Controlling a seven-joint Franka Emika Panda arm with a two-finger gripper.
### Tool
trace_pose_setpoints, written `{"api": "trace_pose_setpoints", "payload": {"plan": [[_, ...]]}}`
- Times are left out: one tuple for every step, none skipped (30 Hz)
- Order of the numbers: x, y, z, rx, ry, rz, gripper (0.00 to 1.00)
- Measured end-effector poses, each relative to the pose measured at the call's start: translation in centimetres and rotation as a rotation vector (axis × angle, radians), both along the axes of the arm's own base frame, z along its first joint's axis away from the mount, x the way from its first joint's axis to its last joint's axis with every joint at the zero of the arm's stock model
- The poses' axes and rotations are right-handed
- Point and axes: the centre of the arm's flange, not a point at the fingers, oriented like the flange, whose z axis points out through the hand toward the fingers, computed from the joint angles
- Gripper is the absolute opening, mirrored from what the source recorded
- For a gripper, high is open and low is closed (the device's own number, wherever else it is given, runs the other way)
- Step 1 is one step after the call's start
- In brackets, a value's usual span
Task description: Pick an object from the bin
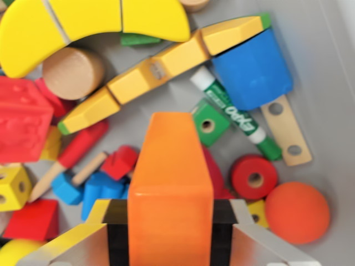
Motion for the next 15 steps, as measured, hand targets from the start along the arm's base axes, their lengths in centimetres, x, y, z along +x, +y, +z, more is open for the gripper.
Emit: {"api": "trace_pose_setpoints", "payload": {"plan": [[0.0,0.0,0.5,0.000,0.001,0.000,0.00],[0.0,0.0,0.9,0.000,0.001,0.000,0.00],[0.0,0.0,1.1,0.000,0.001,0.000,0.00],[0.0,0.0,1.6,0.000,0.000,0.000,0.00],[0.0,0.0,2.1,0.000,-0.001,0.000,0.00],[0.0,0.0,2.6,0.000,-0.001,0.000,0.00],[0.0,0.0,3.0,0.000,-0.001,0.000,0.00],[0.0,0.0,3.4,0.000,-0.001,0.000,0.00],[0.0,0.0,3.8,0.000,-0.001,0.000,0.00],[0.0,0.0,4.0,0.000,-0.001,0.000,0.00],[0.0,0.0,4.4,0.000,0.000,0.000,0.00],[0.0,0.0,4.9,0.000,0.000,0.000,0.00],[0.0,0.0,5.3,0.000,0.000,0.000,0.00],[0.1,0.0,5.7,0.000,0.000,0.000,0.00],[0.0,0.0,6.2,0.000,0.000,0.000,0.00]]}}
